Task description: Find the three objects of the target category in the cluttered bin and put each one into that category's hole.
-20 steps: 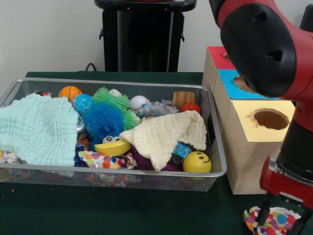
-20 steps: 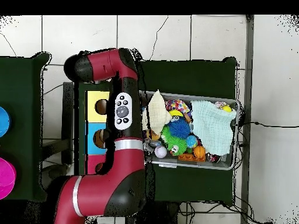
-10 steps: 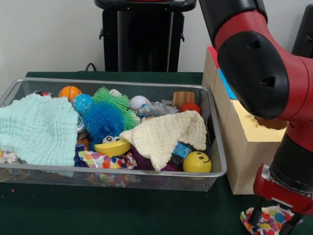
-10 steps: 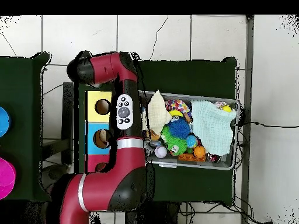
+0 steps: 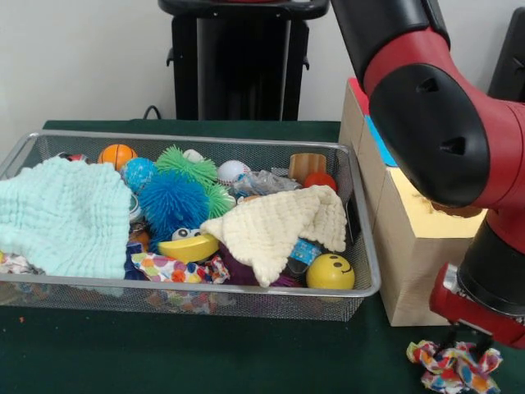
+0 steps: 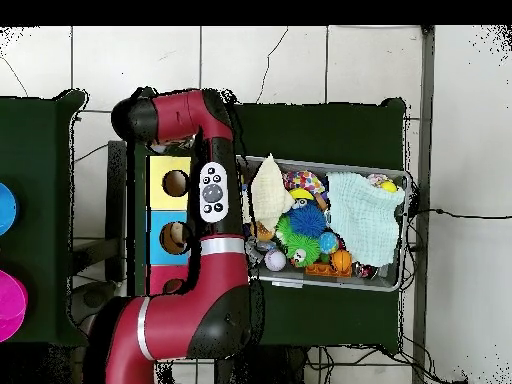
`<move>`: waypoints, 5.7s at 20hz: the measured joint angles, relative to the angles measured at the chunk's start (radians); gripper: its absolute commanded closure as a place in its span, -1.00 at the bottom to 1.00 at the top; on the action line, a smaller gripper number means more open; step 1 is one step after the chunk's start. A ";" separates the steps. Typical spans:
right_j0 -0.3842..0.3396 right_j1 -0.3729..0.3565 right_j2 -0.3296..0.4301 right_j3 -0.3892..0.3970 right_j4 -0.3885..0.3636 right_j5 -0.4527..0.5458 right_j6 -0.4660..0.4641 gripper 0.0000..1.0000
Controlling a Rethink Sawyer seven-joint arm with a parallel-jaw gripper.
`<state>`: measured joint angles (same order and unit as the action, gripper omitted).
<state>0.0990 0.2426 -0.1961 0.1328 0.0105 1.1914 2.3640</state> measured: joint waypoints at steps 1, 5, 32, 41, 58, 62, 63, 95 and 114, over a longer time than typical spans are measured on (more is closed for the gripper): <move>0.000 0.002 0.001 -0.006 0.008 0.001 -0.002 1.00; 0.000 0.007 0.000 -0.020 0.017 0.004 -0.005 1.00; 0.087 -0.377 -0.025 0.345 -0.009 -0.142 -0.005 1.00; 0.088 -0.486 -0.026 0.455 -0.011 -0.118 -0.005 1.00; 0.102 -0.674 -0.027 0.667 -0.016 -0.098 -0.005 1.00; 0.114 -0.686 -0.033 0.702 -0.019 -0.098 -0.005 1.00; 0.116 -0.687 -0.034 0.707 -0.020 -0.098 -0.005 1.00; 0.154 -0.596 -0.125 0.772 -0.090 -0.099 -0.005 1.00; 0.133 -0.538 -0.115 0.772 0.031 -0.079 -0.005 1.00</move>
<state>0.2324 -0.2951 -0.3112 0.9049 0.0413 1.1120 2.3589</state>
